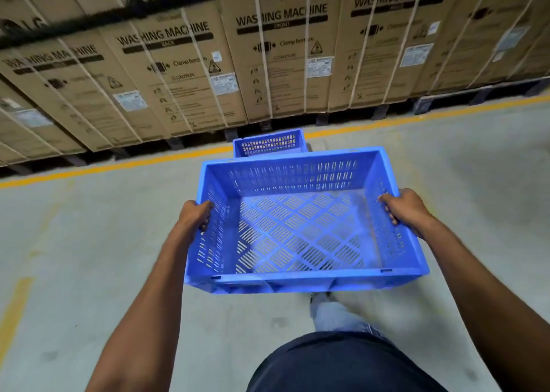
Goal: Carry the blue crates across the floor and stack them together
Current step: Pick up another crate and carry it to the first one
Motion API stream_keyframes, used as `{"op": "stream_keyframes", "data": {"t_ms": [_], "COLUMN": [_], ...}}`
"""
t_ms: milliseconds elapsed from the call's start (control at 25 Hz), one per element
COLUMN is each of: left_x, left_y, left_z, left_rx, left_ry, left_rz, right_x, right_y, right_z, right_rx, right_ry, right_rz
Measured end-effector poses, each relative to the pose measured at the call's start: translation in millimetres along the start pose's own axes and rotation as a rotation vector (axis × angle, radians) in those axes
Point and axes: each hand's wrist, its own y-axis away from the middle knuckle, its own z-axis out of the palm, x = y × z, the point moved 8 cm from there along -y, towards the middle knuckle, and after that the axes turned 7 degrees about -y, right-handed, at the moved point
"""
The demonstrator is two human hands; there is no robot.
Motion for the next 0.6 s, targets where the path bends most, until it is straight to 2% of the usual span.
{"op": "stream_keyframes", "data": {"t_ms": [160, 360, 600], "left_x": [35, 57, 41], "left_y": [-85, -150, -247], "left_z": [13, 17, 37], "left_rx": [0.019, 0.123, 0.119], "left_ry": [-0.006, -0.117, -0.195], "left_rz": [-0.040, -0.136, -0.192], "right_x": [-38, -85, -95], "right_y": [-113, -204, -298], "right_z": [37, 79, 149], "right_rx": [-0.074, -0.135, -0.146], "right_ry": [0.041, 0.171, 0.439], "right_rz": [0.038, 0.026, 0.009]}}
